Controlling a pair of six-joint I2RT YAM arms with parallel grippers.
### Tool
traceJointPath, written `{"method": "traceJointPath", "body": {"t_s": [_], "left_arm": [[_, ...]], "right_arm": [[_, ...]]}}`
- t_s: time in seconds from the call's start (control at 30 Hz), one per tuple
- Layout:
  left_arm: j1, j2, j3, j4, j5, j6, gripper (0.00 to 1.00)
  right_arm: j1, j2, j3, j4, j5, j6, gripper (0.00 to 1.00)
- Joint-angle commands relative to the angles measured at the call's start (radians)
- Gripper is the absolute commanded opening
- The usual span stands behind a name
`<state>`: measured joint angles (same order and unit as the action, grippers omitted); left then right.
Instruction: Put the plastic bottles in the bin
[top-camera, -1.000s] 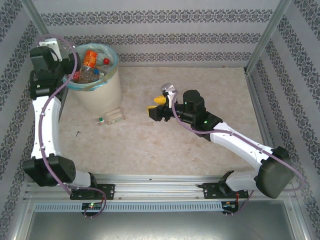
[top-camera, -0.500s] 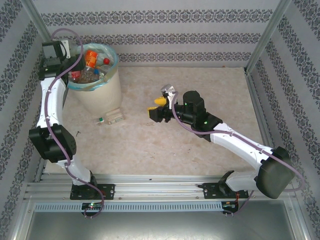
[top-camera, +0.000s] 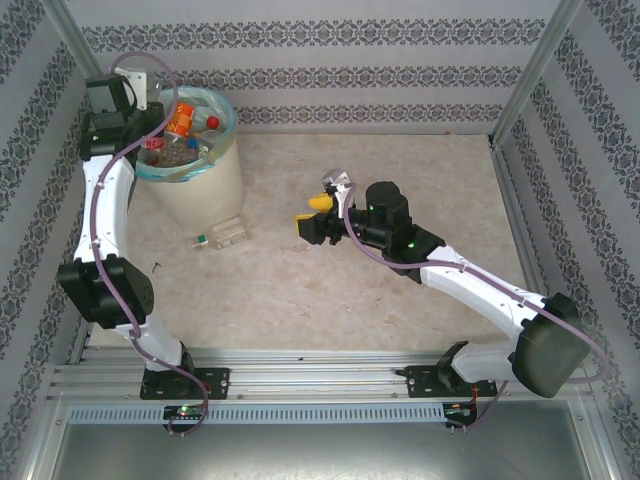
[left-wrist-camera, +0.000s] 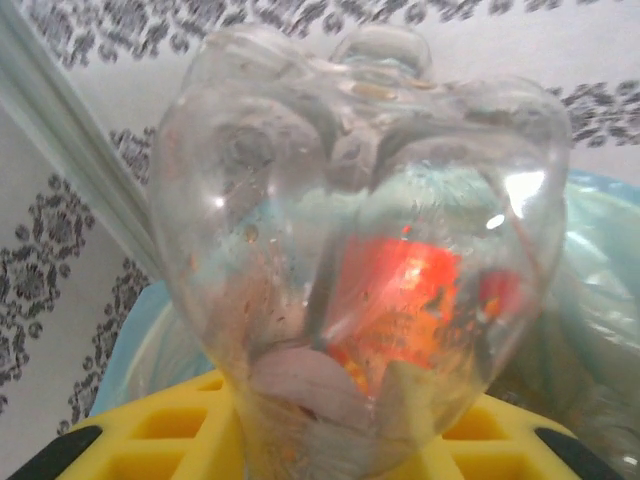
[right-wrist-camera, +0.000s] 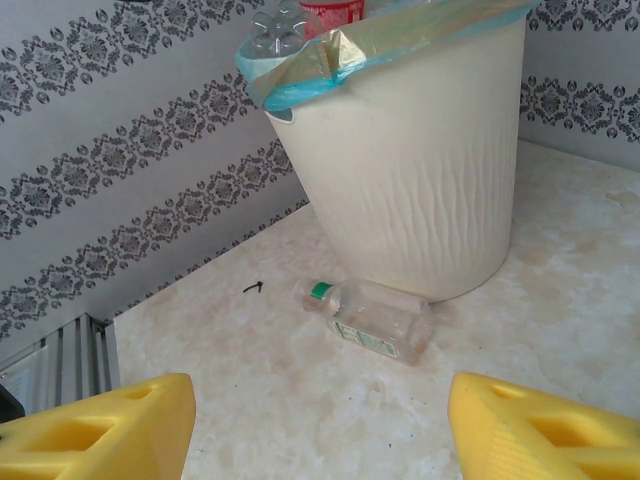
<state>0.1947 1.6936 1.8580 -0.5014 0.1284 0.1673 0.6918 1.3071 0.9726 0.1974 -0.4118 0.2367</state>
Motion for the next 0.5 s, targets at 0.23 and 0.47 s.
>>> {"method": "traceJointPath", "body": {"t_s": [0.23,0.47], "left_arm": [[-0.068,-0.037,-0.046,-0.106,0.160,0.117,0.34],[-0.080,-0.043,-0.110,-0.130,0.050,0.206,0.32]], "right_arm": [[0.005,0.034,0.020,0.005,-0.008,0.007,0.68],[0.006,0.027,0.019,-0.001,-0.012,0.004,0.68]]}}
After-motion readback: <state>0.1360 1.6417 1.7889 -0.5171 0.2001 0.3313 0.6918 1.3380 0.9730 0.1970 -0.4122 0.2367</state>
